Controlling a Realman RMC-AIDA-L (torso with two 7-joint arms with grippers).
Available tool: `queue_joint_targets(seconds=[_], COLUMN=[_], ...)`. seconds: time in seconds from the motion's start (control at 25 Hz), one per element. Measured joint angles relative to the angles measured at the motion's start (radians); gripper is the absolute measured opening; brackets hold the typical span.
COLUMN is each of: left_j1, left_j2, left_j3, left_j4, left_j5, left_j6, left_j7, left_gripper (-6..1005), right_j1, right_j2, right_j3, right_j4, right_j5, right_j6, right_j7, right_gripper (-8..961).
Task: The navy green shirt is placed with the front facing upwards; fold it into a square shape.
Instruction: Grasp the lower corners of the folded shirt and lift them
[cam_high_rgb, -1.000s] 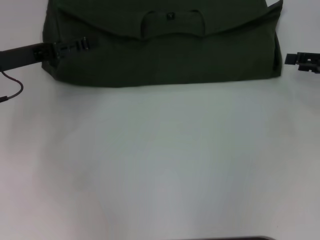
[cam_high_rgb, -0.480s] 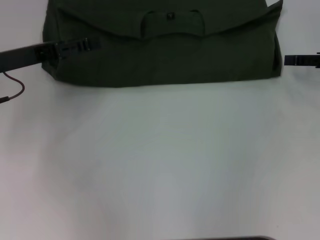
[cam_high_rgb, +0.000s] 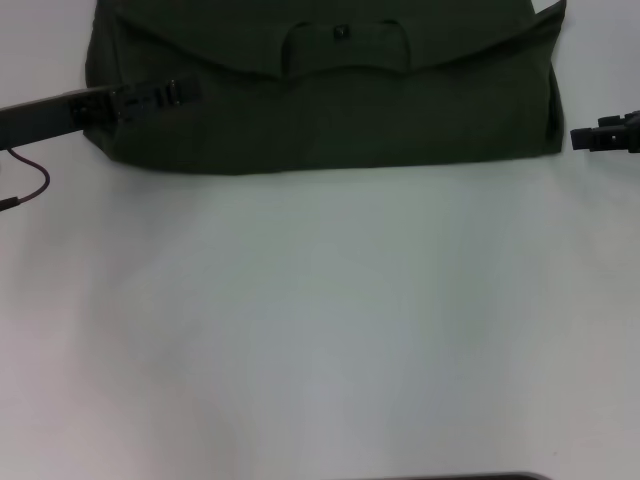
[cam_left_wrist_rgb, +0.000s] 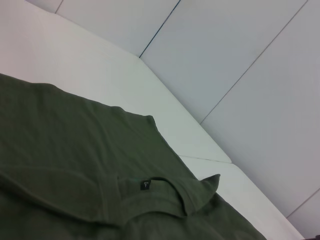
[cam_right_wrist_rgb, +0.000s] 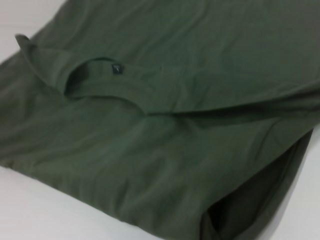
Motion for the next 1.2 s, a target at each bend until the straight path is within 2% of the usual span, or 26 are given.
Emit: queue_joint_targets(seconds=[0.28, 0.48, 0.6, 0.8, 0.92, 1.2], left_j1=[0.003, 0.012, 0.017, 0.018, 0.018, 0.015], left_j2=[-0.007, -0.007, -0.007, -0.007, -0.007, -0.005], left_j3=[-0.004, -0.004, -0.005, -0.004, -0.003, -0.004], left_j4=[-0.001, 0.0, 0.003, 0.005, 0.004, 0.002], left_j5=[-0.002, -0.021, -0.036, -0.038, -0.038, -0.038], left_j6=[0.0, -0.001, -0.002, -0.009, -0.011, -0.021], left_j7=[0.005, 0.006, 0.007, 0.007, 0.008, 0.015], left_gripper=[905, 905, 905, 905, 905, 905], right_j1=[0.028, 0.035, 0.043, 0.047, 0.048, 0.024], right_j2=[0.02, 0.037, 0.055, 0.067, 0.07, 0.049], right_j3=[-0.005, -0.006, -0.016, -0.019, -0.013, -0.008], right_j4=[-0.017, -0.017, -0.018, -0.018, -0.018, 0.004], right_j5=[-0.08, -0.082, -0.083, -0.079, -0.068, 0.069], right_j6=[0.049, 0.091, 0.118, 0.128, 0.121, 0.051], right_j7=[0.008, -0.001, -0.018, -0.032, -0.037, -0.055], right_gripper=[565, 564, 564, 563, 563, 561])
